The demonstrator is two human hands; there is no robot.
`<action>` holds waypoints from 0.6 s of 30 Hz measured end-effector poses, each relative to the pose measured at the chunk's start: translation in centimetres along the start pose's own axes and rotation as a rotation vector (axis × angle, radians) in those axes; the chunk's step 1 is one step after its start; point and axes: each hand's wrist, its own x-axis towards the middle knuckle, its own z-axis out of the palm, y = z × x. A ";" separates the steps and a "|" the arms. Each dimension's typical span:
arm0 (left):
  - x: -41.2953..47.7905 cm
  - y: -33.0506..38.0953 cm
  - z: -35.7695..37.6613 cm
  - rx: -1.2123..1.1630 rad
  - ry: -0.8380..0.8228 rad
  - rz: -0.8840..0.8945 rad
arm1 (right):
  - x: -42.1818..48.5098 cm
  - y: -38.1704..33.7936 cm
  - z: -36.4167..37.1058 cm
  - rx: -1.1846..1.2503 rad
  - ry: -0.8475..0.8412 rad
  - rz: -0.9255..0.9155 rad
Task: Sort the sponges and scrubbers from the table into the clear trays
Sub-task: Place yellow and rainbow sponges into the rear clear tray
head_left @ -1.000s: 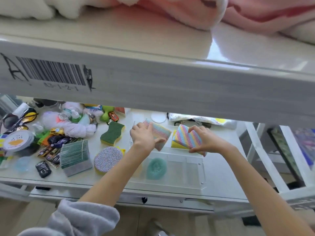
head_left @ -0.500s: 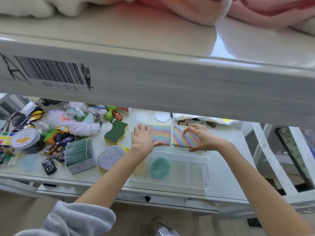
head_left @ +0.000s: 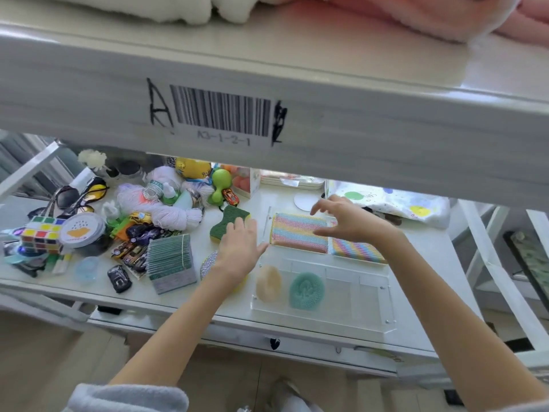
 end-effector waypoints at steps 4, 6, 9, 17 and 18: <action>-1.5 -5.1 2.6 0.005 -0.232 -0.118 | 4.6 -5.5 2.6 0.028 -0.005 -0.090; -1.9 -6.0 3.6 0.012 -0.298 -0.123 | 7.2 -7.6 4.5 0.016 -0.040 -0.112; -1.9 -6.3 4.5 0.044 -0.305 -0.107 | 10.7 -10.2 7.2 -0.041 -0.104 -0.133; -1.3 -6.3 5.6 0.110 -0.276 -0.101 | 16.0 -12.3 12.9 -0.080 -0.200 -0.025; -1.4 -6.1 5.6 0.109 -0.270 -0.102 | 16.2 -12.7 13.4 -0.056 -0.176 -0.001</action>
